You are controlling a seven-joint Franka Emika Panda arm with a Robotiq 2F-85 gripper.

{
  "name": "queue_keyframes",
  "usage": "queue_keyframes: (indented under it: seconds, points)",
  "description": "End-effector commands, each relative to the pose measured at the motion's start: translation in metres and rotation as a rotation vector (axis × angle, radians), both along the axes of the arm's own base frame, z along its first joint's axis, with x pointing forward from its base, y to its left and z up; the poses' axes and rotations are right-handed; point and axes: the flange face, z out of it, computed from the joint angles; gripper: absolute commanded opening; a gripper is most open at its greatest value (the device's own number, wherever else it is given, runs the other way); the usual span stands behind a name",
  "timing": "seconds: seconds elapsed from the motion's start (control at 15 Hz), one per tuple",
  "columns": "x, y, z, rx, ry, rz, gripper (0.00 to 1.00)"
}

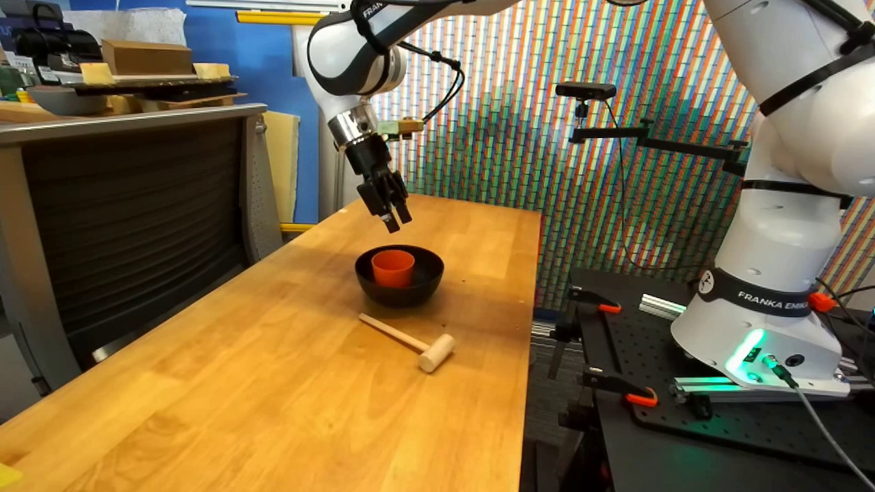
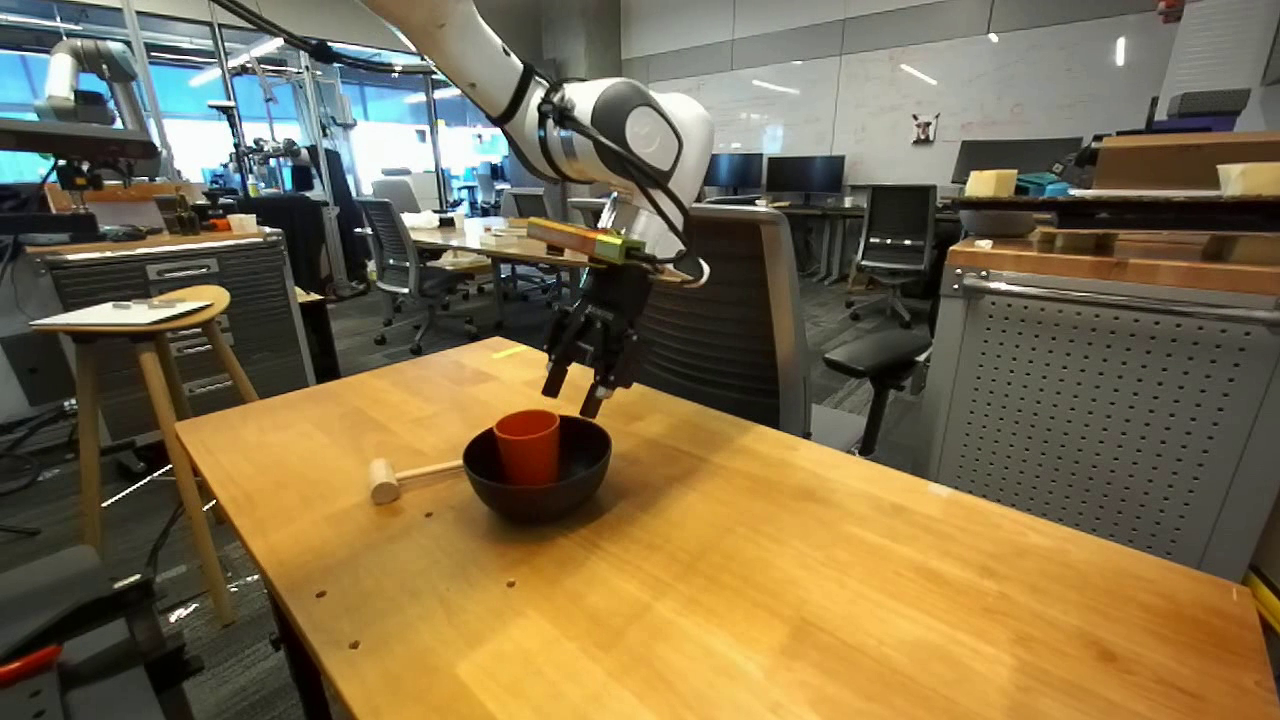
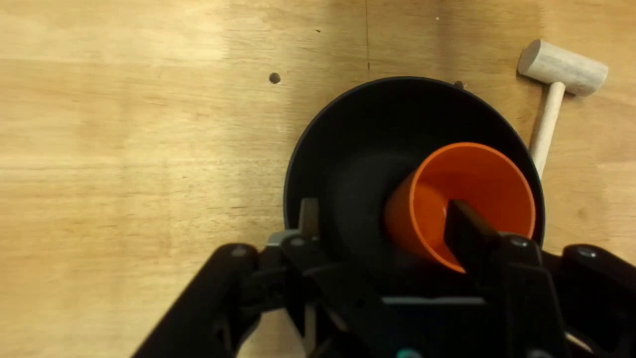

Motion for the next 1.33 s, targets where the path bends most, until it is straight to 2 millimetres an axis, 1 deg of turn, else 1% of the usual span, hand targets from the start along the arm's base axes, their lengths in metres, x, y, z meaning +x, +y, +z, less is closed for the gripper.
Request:
queue_keyframes:
  seconds: [0.0,0.2,0.27,0.47,0.6,0.73,0.87,1.07,1.13,1.2,1.27]
  points:
    - [-0.022,0.0,0.076,-0.123,-0.13,0.03,0.99]
    - [-0.034,0.007,0.127,-0.215,-0.243,0.078,1.0]
    - [-0.043,0.015,0.143,-0.236,-0.294,0.084,1.0]
    - [-0.072,0.029,0.186,-0.293,-0.432,0.059,1.0]
    - [-0.096,0.038,0.204,-0.299,-0.495,0.022,1.0]
    - [-0.123,0.042,0.218,-0.293,-0.552,-0.026,1.0]
    - [-0.152,0.043,0.226,-0.278,-0.593,-0.056,1.0]
    - [-0.201,0.043,0.23,-0.249,-0.636,-0.091,1.0]
    - [-0.217,0.04,0.23,-0.215,-0.654,-0.118,1.0]
    - [-0.177,0.043,0.227,-0.253,-0.59,-0.07,1.0]
    - [-0.191,0.043,0.227,-0.239,-0.602,-0.084,1.0]
